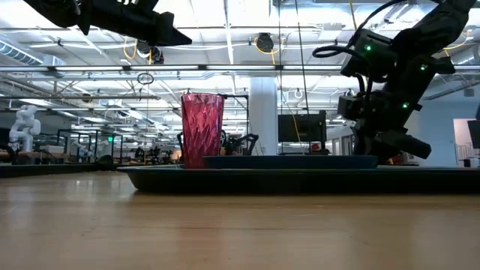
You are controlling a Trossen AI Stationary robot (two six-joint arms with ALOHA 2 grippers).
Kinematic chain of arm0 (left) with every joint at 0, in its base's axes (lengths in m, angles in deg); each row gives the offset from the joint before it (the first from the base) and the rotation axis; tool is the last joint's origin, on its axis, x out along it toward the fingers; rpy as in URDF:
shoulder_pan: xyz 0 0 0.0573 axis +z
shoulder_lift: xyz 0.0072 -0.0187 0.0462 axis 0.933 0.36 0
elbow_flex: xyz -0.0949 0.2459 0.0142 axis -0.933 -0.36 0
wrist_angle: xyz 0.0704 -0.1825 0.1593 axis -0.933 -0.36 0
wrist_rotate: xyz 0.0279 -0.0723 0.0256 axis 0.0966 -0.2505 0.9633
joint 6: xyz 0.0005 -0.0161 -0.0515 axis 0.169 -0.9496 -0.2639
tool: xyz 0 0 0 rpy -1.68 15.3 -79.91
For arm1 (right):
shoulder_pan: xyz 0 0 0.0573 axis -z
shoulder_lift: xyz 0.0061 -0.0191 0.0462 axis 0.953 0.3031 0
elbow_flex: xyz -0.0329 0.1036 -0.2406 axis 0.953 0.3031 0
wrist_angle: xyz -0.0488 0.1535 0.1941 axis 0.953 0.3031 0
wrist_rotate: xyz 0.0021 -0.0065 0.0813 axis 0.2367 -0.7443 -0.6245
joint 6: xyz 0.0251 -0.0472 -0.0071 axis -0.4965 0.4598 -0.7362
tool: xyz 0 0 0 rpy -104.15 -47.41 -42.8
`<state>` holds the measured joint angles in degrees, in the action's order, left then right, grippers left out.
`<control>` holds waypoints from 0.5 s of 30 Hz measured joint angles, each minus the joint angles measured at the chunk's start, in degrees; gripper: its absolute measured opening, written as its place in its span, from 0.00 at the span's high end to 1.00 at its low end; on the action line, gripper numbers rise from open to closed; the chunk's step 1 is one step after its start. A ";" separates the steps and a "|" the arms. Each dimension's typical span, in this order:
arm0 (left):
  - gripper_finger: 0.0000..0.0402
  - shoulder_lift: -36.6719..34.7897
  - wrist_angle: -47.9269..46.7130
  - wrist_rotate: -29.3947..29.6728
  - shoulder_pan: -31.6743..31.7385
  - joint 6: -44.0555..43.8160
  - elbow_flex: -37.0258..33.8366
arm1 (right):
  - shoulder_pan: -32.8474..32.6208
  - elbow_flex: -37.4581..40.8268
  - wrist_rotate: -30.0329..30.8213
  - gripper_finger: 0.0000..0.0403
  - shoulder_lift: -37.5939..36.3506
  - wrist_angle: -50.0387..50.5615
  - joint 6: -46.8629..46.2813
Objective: Pick and place plate/cup/fork/spoon on tray
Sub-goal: Put the orange fork to the right of the blue plate on the blue tray
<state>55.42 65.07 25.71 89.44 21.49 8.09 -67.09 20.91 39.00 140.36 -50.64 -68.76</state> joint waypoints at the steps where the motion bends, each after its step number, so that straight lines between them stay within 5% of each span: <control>1: 0.86 -0.02 -0.18 0.00 0.00 0.00 0.00 | 0.30 0.00 0.20 0.77 0.00 0.00 0.00; 15: 0.86 -0.02 -0.34 0.04 0.00 -0.13 0.00 | 2.67 0.00 1.68 0.77 0.00 0.92 0.00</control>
<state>55.39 64.73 25.75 89.44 21.36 8.09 -64.42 20.91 40.69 140.36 -49.72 -68.76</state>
